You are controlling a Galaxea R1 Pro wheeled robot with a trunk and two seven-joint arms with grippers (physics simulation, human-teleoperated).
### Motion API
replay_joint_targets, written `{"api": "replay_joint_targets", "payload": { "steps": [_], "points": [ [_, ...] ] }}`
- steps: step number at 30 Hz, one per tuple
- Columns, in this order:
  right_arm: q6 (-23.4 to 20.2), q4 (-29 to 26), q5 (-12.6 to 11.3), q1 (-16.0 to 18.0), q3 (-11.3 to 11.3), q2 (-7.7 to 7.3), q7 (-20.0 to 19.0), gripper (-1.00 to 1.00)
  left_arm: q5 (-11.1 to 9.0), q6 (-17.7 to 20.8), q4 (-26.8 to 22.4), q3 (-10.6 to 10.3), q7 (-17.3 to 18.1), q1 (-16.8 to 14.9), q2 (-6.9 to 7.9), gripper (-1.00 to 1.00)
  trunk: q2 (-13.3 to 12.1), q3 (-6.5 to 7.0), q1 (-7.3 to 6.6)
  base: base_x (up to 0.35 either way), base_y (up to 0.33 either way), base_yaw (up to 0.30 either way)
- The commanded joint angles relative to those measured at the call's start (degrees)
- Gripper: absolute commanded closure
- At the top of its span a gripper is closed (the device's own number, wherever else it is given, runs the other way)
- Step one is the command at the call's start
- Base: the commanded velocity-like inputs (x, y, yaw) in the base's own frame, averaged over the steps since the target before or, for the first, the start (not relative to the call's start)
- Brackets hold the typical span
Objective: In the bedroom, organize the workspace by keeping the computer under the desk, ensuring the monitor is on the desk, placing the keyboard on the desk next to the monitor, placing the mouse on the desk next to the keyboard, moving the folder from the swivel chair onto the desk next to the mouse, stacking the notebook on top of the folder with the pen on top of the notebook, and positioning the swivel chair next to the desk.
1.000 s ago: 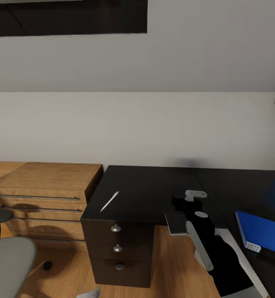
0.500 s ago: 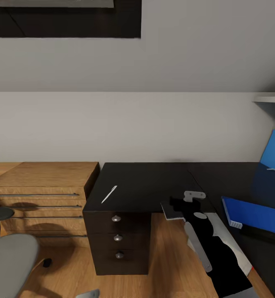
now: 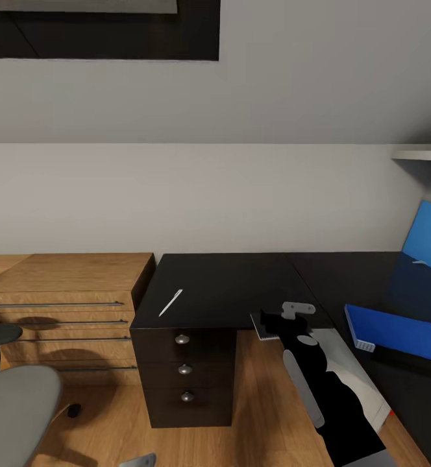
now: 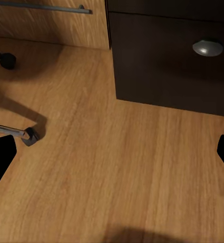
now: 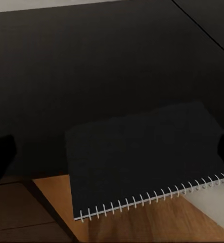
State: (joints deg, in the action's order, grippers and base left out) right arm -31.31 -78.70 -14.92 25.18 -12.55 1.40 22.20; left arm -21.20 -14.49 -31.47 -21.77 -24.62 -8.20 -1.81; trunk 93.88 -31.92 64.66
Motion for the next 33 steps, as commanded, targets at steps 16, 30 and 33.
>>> {"api": "replay_joint_targets", "payload": {
  "steps": [16,30,33],
  "points": [
    [0.02,2.20,-0.82,0.05,-0.21,0.69,0.39,-1.00,-0.60,-0.30,0.15,-0.55,-0.43,-0.06,0.06,-1.00,0.03,-0.06,0.00,0.000,0.000,0.000],
    [0.02,2.24,-0.82,0.05,-0.09,0.71,0.38,-1.00,-0.60,-0.30,0.16,-0.55,-0.43,-0.06,0.03,-1.00,0.03,-0.06,0.00,0.000,0.000,0.000],
    [0.92,2.25,-0.82,0.05,-0.03,0.71,0.46,-1.00,-0.58,-0.35,0.14,-0.55,-0.35,-0.05,0.02,-1.00,0.03,-0.06,0.00,0.000,0.000,0.000]
  ]
}}
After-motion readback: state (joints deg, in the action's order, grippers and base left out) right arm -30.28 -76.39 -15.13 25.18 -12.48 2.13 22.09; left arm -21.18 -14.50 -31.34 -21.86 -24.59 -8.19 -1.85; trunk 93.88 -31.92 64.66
